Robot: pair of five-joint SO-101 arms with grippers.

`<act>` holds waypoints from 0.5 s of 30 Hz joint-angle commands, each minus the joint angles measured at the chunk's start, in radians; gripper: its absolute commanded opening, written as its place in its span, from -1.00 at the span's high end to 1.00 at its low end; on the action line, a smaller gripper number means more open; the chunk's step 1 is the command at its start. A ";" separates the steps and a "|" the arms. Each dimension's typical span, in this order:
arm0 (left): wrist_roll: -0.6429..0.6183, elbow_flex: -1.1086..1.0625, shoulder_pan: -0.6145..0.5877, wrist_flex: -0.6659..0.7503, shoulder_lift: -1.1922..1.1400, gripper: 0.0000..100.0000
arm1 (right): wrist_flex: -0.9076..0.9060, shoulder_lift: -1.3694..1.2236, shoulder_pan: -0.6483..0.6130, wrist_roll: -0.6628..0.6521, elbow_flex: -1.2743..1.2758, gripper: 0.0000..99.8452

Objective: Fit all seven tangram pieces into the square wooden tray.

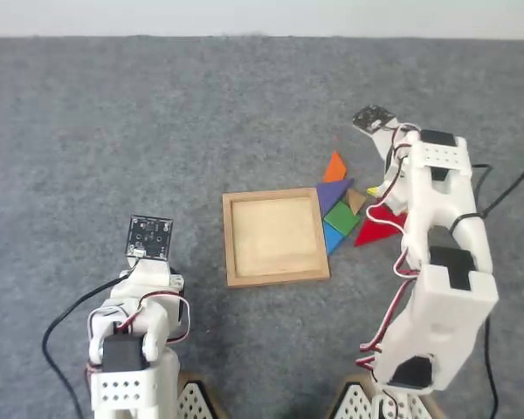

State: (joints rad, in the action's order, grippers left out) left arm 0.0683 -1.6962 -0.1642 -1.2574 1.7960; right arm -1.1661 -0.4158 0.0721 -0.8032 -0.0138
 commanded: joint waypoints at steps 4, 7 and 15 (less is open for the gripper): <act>0.002 0.012 0.002 -0.003 0.020 0.96 | -0.074 -0.122 0.010 -0.012 -0.235 0.32; 0.002 0.012 0.002 -0.003 0.020 0.96 | -0.102 -0.196 0.008 -0.032 -0.292 0.32; 0.002 0.012 0.002 -0.003 0.020 0.96 | -0.102 -0.306 0.004 -0.106 -0.376 0.32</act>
State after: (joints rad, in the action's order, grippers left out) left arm 0.0683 -1.6962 -0.1626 -1.2574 1.7960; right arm -1.2658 -0.6782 0.0798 -0.8677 -0.3284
